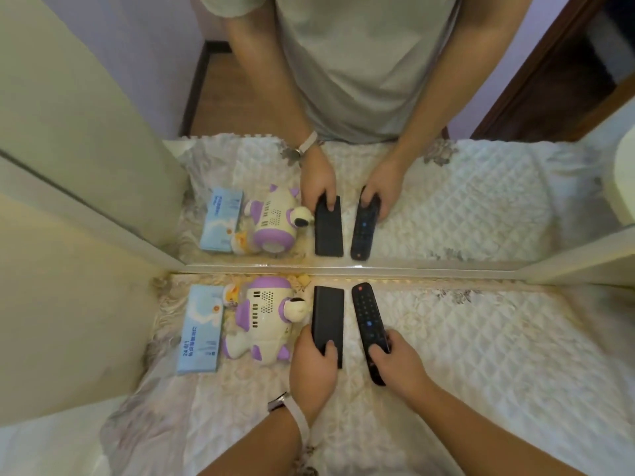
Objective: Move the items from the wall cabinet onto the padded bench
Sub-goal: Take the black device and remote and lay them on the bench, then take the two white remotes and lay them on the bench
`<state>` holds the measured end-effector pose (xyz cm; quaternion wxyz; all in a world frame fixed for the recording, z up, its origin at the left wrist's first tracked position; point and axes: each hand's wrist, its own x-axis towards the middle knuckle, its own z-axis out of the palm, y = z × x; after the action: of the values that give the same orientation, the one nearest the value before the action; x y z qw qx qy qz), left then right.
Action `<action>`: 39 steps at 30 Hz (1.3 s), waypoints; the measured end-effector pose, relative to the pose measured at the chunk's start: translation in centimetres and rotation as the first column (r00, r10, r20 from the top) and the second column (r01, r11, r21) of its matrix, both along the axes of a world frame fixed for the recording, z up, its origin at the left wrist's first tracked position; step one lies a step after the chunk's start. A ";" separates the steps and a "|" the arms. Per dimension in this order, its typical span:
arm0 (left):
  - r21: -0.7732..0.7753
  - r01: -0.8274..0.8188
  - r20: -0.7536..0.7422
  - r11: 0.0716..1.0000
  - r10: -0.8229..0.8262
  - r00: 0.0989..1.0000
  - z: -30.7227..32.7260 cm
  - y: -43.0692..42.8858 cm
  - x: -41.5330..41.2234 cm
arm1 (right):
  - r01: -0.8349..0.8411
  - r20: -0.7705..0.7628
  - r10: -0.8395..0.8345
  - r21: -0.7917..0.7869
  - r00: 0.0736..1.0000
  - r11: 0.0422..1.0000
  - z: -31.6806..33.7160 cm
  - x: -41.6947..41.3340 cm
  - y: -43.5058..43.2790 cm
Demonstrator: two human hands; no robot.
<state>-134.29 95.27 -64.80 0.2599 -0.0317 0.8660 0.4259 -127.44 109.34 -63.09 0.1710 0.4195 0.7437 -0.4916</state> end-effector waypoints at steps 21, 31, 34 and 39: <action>-0.421 0.227 -0.260 0.878 -0.357 0.897 6.7 -3.1 8.5 | -0.561 -0.080 0.606 0.299 0.792 0.772 3.1 4.7 4.6; -0.601 -0.055 -0.479 0.797 -0.305 0.823 12.3 -9.1 16.6 | -0.697 -0.097 0.973 0.683 0.210 0.219 7.2 4.1 0.4; -0.614 -0.139 -0.496 0.777 -0.242 0.834 13.8 -11.4 19.3 | -0.629 -0.094 0.996 0.774 0.001 0.074 8.6 4.4 -2.8; -0.600 -0.296 -0.570 0.743 -0.138 0.810 15.8 -16.1 24.7 | -0.515 -0.103 0.956 0.856 -0.274 -0.055 12.2 6.6 -10.0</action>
<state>-109.61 79.18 -48.96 -0.0653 -0.0294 0.9934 0.0892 -120.85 99.38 -50.89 0.0024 -0.4387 0.8887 -0.1333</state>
